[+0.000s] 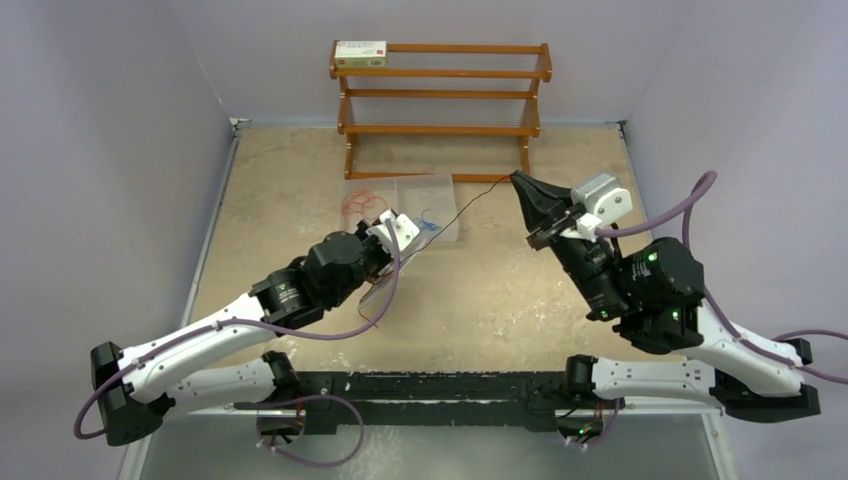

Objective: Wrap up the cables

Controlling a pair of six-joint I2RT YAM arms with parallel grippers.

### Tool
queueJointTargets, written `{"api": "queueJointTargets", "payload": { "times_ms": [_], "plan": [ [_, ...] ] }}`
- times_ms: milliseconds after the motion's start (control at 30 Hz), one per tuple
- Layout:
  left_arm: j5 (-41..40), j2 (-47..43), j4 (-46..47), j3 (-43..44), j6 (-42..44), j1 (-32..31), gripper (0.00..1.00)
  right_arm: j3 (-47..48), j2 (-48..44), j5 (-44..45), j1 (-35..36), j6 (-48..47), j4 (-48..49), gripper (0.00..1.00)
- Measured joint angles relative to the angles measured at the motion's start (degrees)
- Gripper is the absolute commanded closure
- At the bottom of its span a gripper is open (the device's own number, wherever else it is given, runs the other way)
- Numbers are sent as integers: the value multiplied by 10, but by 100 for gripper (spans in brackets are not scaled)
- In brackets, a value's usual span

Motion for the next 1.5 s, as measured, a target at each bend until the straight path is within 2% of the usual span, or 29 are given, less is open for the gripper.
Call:
{"api": "queueJointTargets", "payload": {
  "times_ms": [367,533,700,867,1200,1500],
  "plan": [
    [163,-110,-83,-2,-16,0,100,-6,31,110,-7,-90,53,100],
    [237,-180,-105,-2,-45,0,100,-42,12,115,-47,-72,52,100],
    [281,-259,-112,-1,-80,0,100,-99,-5,94,-118,-14,22,100],
    [290,-321,-112,17,-102,0,100,-172,-19,75,-152,45,10,100],
    [258,-355,-68,35,-134,0,100,-308,-47,-5,-219,202,-11,100],
    [182,-361,53,8,-166,0,100,-417,-46,-94,-223,318,34,100]
  ]
}}
